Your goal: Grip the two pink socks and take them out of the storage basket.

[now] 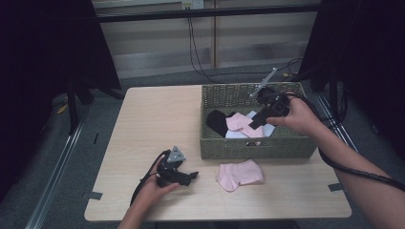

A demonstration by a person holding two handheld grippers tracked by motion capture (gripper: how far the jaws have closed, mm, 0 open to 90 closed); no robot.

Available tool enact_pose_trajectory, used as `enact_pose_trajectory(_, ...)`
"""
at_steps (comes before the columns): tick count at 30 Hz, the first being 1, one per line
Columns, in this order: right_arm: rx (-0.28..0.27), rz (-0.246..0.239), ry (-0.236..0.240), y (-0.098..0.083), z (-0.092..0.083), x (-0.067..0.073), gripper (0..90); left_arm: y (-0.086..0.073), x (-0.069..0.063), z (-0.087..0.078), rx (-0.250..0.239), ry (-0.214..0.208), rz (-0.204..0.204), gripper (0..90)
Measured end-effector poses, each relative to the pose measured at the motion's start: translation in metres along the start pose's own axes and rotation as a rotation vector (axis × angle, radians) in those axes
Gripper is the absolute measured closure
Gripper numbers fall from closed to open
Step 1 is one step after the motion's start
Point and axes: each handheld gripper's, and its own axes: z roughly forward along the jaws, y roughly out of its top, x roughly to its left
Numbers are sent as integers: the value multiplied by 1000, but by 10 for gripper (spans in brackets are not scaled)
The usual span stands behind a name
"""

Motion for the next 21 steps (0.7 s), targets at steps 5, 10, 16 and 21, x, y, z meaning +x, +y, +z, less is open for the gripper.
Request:
enact_pose_trajectory(5, 40, 50, -23, -1, 25, -19, 608, 0, 0, 0, -1, -3, -6, 153)
enact_pose_trajectory(10, 41, 68, -20, -1, 40, -28, 597, 0, 0, 0, -2, -3, -6, 153)
enact_pose_trajectory(16, 36, 92, -11, 5, 60, -35, 613, 0, 0, 0, 0, -3, -7, 153)
enact_pose_trajectory(21, 54, 94, -16, 7, 79, -40, 626, 0, 0, 0, 0, -3, -7, 153)
